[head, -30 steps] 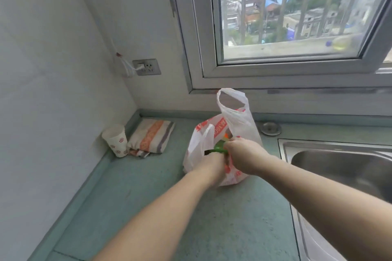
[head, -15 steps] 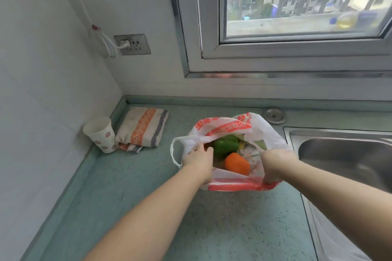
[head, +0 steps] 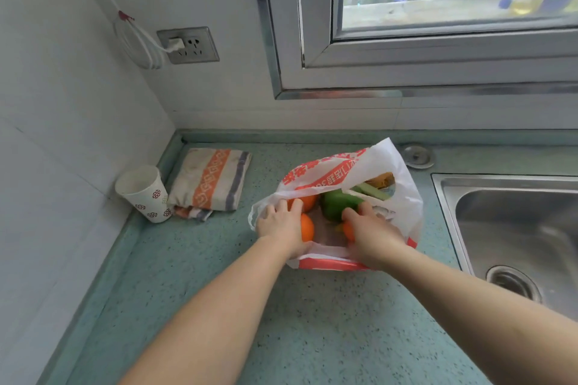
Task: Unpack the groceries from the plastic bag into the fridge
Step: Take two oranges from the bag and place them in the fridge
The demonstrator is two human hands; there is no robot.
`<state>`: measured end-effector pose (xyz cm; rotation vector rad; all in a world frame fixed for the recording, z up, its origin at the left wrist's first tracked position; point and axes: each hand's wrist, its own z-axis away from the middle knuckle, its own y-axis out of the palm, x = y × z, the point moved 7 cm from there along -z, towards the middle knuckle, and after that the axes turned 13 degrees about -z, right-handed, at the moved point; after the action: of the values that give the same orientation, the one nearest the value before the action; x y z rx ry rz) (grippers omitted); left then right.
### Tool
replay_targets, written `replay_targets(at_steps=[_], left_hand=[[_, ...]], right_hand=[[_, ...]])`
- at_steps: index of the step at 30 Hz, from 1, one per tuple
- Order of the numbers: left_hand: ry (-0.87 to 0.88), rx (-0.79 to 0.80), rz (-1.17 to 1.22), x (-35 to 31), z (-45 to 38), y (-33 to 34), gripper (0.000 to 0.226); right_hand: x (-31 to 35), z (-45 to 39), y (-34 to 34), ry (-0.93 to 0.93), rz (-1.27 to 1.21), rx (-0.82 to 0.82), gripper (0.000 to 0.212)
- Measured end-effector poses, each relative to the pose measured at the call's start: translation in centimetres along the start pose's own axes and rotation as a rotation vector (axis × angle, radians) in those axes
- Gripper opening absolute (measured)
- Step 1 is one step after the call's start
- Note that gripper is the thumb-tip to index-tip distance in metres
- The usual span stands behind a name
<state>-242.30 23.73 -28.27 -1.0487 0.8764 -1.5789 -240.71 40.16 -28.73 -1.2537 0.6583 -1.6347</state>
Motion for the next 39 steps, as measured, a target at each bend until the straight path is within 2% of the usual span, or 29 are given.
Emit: replay_targets(at_steps=[5, 7, 9, 11, 14, 19, 25, 27, 30, 34, 39], left_hand=[[0.066, 0.126, 0.081, -0.6, 0.1, 1.8, 0.101], [0.055, 0.203, 0.199, -1.1, -0.1, 2.5, 0.097], [0.022, 0.21, 0.292, -1.2, -0.6, 2.6, 0.088], [0.04, 0.163, 0.196, -1.6, -0.7, 2.3, 0.081], [0.125, 0.081, 0.042, -2.4, 0.0, 1.6, 0.087], [0.139, -0.024, -0.002, -2.3, 0.9, -0.6, 0.085], [0.133, -0.136, 0.276, -1.0, 1.9, -5.0, 0.078], [0.133, -0.173, 0.344, -0.8, 2.5, -6.5, 0.071], [0.128, -0.247, 0.325, -0.6, 3.8, -8.8, 0.065], [0.107, -0.335, 0.391, -0.3, 6.2, -12.4, 0.061], [-0.068, -0.457, 0.833, 1.3, 9.1, -17.1, 0.049]], right_hand=[[-2.2, 0.2, 1.3, 0.106, -0.08, 0.024, 0.07], [-2.1, 0.0, 1.5, 0.099, -0.131, 0.014, 0.066], [-1.7, 0.0, 1.7, 0.073, -0.162, 0.005, 0.054], [-1.5, 0.1, 1.9, 0.055, -0.177, -0.015, 0.045], [-1.6, 0.6, 2.2, 0.029, -0.208, -0.012, 0.044], [-1.7, 1.3, -0.1, 0.024, -0.323, -0.092, 0.041], [-0.2, 2.2, -4.6, -0.018, -0.432, -0.249, 0.051], [0.8, 2.7, -6.1, -0.041, -0.456, -0.27, 0.045], [2.4, 3.8, -8.5, -0.104, -0.435, -0.274, 0.031], [4.2, 5.8, -12.7, -0.217, -0.359, -0.332, 0.032], [5.1, 9.1, -18.5, -0.299, -0.406, -0.453, 0.032]])
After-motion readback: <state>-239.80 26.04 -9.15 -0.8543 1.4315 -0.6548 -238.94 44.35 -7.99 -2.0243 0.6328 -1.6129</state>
